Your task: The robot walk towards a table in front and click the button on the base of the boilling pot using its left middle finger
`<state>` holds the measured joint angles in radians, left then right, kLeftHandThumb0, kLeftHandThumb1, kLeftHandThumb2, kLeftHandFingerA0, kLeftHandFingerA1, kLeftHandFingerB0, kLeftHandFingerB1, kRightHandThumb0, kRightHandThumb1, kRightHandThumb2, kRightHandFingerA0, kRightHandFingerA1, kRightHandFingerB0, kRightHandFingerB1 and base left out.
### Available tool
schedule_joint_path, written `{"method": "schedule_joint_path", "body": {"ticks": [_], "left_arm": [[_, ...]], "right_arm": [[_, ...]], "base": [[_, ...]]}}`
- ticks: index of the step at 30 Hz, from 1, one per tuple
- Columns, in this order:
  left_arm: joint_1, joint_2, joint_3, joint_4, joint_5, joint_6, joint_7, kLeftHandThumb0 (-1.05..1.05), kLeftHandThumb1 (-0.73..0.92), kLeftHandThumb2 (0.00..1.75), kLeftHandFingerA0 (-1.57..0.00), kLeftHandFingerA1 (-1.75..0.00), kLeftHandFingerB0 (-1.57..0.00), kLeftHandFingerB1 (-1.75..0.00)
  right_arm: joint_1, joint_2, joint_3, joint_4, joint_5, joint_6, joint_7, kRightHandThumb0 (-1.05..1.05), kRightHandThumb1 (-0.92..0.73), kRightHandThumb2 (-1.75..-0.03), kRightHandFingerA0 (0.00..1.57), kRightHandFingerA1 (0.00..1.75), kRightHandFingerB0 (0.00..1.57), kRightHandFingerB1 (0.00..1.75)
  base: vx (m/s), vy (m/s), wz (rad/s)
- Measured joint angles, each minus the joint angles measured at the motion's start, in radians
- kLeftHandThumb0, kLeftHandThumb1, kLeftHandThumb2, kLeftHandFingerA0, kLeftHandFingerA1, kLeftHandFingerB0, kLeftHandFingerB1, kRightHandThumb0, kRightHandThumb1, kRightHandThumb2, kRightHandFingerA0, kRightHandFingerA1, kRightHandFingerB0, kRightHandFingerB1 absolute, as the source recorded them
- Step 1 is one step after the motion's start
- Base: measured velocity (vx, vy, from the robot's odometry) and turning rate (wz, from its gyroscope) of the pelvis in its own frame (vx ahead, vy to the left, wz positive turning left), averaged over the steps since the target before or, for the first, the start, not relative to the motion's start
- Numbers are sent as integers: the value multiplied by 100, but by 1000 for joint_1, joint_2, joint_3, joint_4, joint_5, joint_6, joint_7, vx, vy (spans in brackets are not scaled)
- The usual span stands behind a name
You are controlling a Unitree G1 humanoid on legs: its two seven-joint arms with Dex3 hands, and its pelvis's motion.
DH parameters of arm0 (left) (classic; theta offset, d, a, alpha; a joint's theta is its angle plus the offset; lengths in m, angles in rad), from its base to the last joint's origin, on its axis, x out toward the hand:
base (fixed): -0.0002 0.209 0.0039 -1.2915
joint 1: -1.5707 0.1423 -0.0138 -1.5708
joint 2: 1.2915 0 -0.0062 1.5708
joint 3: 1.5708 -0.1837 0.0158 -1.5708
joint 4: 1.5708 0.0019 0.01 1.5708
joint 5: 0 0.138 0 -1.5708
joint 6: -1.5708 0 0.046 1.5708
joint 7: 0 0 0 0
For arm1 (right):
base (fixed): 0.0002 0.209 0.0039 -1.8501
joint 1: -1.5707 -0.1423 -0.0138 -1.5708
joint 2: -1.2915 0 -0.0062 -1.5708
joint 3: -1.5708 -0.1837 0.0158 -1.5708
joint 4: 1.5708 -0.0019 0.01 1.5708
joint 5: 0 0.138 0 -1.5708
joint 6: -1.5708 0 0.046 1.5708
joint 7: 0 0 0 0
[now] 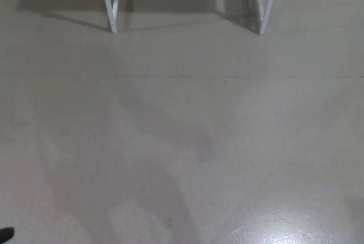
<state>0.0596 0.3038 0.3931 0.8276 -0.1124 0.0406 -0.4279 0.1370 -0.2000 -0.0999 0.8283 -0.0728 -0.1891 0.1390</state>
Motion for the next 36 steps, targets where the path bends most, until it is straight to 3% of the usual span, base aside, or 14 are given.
{"method": "schedule_joint_path", "body": {"ticks": [3, 4, 5, 12, 13, 14, 23, 24, 25, 26, 28, 29, 35, 36], "left_arm": [[1, 8, 13, 2, -31, 7, -43, -16, 59, 57, -47, -42, -34, -37], [2, 9, 14, 3, -36, 7, -53, -14, 41, 87, -37, -58, -21, -51], [4, 10, 14, 5, -42, 7, -63, -16, 61, 57, -43, -41, -32, -36], [8, 14, 12, 17, -69, 7, -104, -14, 58, 57, -45, -41, -33, -37], [8, 14, 12, 18, -71, 7, -107, -12, 40, 87, -39, -59, -22, -52], [8, 14, 12, 18, -73, 7, -109, -16, 58, 57, -47, -41, -33, -36], [5, 22, 5, 16, -93, 8, -123, -14, 60, 57, -45, -41, -32, -36], [9, 20, 3, 18, -94, 8, -125, -13, 39, 86, -39, -59, -21, -51], [12, 20, 0, 21, -96, 8, -126, -13, 39, 86, -39, -59, -21, -51], [13, 20, -1, 22, -96, 8, -127, -16, 58, 57, -45, -41, -33, -36], [14, 21, -3, 22, -98, 8, -128, -15, 59, 57, -43, -41, -32, -36], [14, 21, -4, 22, -99, 8, -128, -13, 43, 88, -34, -57, -18, -50], [10, 39, -10, 27, -103, 11, -127, -11, 41, 88, -37, -59, -21, -51], [10, 41, -10, 27, -104, 11, -127, -14, 59, 57, -46, -42, -33, -36]], "right_arm": [[0, 0, -7, 13, 10, -30, 16, -35, -51, -74, 67, 61, 47, 51], [1, 0, -8, 15, 12, -36, 19, -34, -51, -74, 67, 61, 47, 51], [2, 0, -10, 17, 16, -41, 23, -34, -51, -74, 68, 61, 48, 51], [3, 0, -13, 27, 30, -66, 37, -33, -52, -73, 62, 59, 45, 50], [4, 0, -13, 27, 32, -67, 38, -33, -51, -72, 64, 60, 46, 50], [4, 0, -14, 28, 34, -70, 40, -33, -52, -73, 65, 60, 46, 50], [5, -5, -18, 39, 42, -88, 47, -33, -53, -73, 63, 59, 45, 50], [6, -5, -20, 39, 42, -89, 47, -24, -63, -59, 66, 51, 49, 42], [5, -6, -21, 40, 42, -90, 46, -24, -63, -59, 66, 51, 49, 42], [5, -6, -21, 39, 43, -90, 46, -24, -63, -59, 66, 51, 49, 42], [6, -4, -22, 39, 44, -90, 46, -24, -63, -59, 67, 51, 49, 42], [6, -4, -23, 38, 44, -90, 46, -33, -53, -73, 62, 59, 44, 49], [9, 9, -20, 42, 45, -93, 48, -25, -63, -59, 66, 50, 48, 41], [9, 9, -20, 42, 45, -93, 48, -25, -63, -59, 66, 50, 49, 41]], "base": [[0, 0, 0], [0, 0, 0], [0, 0, 0], [0, 0, 0], [0, 0, 0], [0, 0, 0], [-65, 16, 12], [0, 0, 0], [0, 0, 0], [45, 83, -3], [66, 182, -12], [83, 284, -20], [204, 247, -7], [196, 180, 9]]}}
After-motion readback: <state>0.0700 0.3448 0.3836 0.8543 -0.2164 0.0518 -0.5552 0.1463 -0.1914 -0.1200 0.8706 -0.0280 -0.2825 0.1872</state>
